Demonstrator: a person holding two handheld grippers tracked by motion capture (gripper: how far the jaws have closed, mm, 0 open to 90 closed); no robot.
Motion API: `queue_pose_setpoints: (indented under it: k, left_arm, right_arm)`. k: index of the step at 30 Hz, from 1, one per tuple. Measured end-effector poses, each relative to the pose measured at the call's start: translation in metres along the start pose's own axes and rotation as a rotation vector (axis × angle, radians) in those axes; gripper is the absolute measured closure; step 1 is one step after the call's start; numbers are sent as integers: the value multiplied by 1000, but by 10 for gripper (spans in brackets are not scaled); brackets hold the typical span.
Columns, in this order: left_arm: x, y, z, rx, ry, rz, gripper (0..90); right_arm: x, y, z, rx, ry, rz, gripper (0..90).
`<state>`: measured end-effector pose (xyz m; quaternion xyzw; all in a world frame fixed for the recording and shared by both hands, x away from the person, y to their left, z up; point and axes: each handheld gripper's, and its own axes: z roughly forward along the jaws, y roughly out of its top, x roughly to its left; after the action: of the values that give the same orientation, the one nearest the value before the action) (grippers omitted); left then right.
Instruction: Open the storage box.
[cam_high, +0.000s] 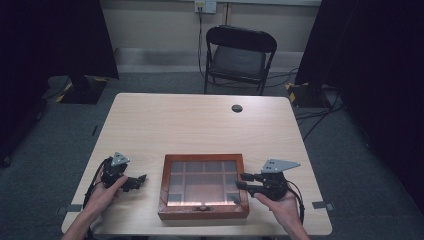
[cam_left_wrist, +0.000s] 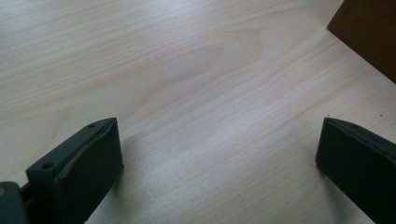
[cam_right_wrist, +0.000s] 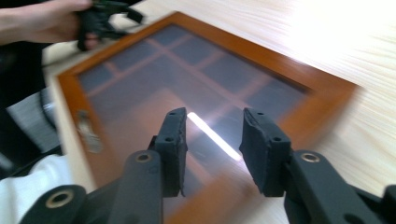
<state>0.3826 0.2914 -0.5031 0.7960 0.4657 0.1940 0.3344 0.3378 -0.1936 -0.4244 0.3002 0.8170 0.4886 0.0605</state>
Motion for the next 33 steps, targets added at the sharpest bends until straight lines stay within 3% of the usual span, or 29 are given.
queue_pose_setpoints:
  k: [4,12,14,21,33]
  left_arm:
    - [0,0,0,0,1,0,0]
    - [0,0,0,0,0,0,0]
    - [0,0,0,0,0,1,0]
    - [0,0,0,1,0,2,0]
    - [0,0,0,0,-1,2,0]
  right_arm:
    - [17,6,17,22,118,-32,688]
    - [37,6,38,74,220,-85,747]
    - [43,5,46,91,275,-100,756]
    - [51,2,58,134,298,-121,769]
    - [58,-1,67,141,306,-145,801]
